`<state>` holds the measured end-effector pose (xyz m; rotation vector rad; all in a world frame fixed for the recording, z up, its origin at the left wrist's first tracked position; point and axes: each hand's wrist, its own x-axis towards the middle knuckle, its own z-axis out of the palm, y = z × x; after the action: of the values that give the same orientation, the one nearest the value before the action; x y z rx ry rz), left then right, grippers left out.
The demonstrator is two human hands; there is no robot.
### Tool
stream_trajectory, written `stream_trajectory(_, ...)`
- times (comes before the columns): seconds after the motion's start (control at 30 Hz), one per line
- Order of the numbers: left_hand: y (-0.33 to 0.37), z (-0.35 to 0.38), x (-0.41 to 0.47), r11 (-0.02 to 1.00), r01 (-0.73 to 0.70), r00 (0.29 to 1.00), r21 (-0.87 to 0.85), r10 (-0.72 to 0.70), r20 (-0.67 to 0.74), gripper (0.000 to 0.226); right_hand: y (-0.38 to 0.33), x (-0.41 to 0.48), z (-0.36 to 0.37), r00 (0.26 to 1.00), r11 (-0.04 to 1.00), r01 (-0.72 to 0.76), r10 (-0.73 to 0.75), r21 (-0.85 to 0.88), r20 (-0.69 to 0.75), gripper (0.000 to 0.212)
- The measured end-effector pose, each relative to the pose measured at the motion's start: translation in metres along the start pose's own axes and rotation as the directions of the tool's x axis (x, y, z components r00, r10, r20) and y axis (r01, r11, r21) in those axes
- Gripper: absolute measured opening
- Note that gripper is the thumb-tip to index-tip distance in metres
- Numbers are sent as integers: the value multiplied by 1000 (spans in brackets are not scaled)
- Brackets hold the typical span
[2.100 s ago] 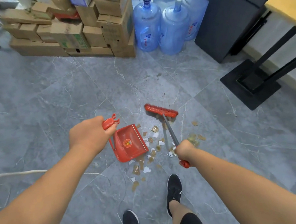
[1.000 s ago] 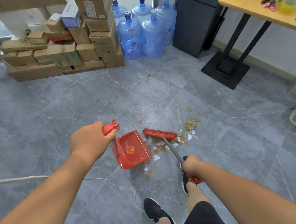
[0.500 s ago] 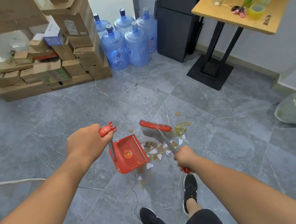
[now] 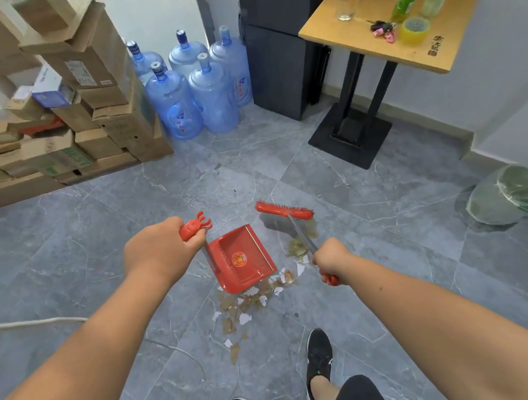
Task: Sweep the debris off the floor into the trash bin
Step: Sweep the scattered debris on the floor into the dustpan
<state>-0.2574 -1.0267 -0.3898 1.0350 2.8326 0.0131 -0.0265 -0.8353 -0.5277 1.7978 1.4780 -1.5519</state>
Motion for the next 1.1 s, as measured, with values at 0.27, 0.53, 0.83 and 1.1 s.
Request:
stream_trajectory(0.27, 60, 14, 29, 1000, -15, 999, 4, 15, 35, 47, 1, 53, -58, 999, 1000, -23, 24, 14, -48, 7)
stream_trajectory(0.53, 79, 36, 36, 999, -28, 996, 33, 25, 86, 49, -2, 90, -67, 996, 999, -35, 37, 33, -84, 3)
stream_trajectory(0.83, 55, 47, 27, 1000, 6, 995, 11, -7, 103, 50, -2, 92, -39, 992, 992, -121, 122, 43, -19, 9)
stream_trajectory(1.1, 10, 47, 7, 1000, 6, 996, 2, -6, 85, 45, 40, 62, 12, 980, 980, -198, 198, 8, 14, 25)
